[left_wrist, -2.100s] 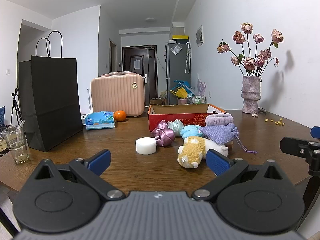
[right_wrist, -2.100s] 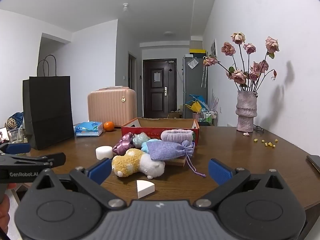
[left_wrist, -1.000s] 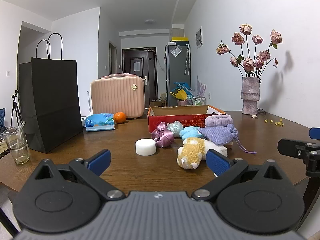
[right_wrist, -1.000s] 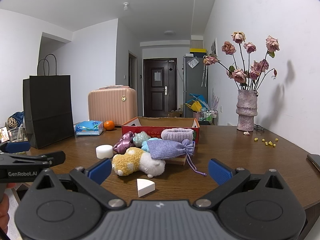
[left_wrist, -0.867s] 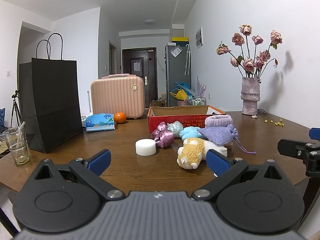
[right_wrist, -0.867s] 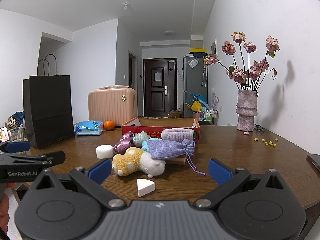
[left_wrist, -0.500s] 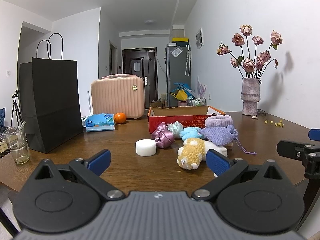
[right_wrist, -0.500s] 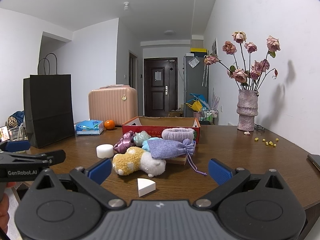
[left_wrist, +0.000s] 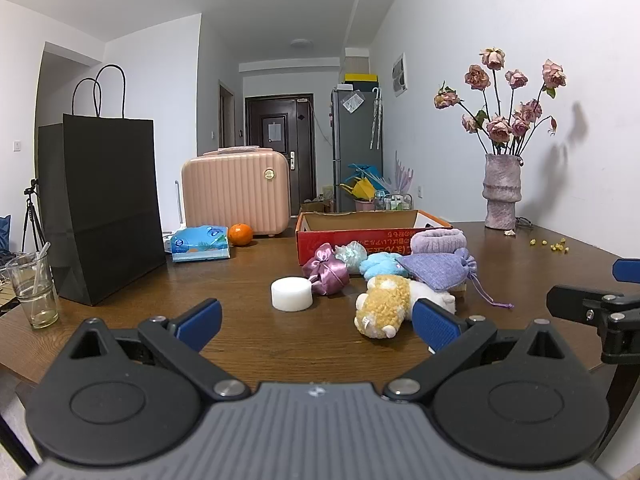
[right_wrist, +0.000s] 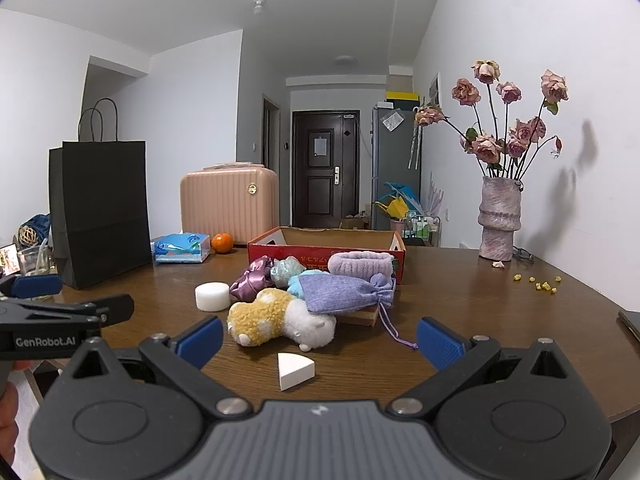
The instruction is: Organize soft objects
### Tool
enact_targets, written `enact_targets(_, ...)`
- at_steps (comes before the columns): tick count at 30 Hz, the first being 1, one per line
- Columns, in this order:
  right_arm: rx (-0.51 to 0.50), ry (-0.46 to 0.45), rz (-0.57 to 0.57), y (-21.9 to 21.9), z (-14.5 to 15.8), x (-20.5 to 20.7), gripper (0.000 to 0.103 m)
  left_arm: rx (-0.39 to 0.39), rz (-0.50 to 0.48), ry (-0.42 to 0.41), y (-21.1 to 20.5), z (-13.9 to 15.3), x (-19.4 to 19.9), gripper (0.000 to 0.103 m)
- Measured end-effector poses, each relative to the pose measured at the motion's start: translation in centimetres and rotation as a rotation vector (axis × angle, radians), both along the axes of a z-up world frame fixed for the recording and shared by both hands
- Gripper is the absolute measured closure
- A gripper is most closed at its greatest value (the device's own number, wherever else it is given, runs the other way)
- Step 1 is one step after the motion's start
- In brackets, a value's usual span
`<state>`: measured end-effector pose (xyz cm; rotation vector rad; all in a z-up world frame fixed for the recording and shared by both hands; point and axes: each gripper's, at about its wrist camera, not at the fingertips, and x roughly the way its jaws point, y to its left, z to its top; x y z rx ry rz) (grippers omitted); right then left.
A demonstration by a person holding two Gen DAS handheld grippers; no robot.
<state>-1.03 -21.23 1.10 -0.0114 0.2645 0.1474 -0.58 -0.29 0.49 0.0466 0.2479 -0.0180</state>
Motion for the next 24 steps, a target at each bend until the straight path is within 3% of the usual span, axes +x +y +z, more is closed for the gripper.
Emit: enact_targets(24, -0.02, 0.036, 0.017, 0.3, -0.4, 1.4, 0.0, -0.005, 0.008, 0.009, 0.5, -0.3, 0.9, 0.0)
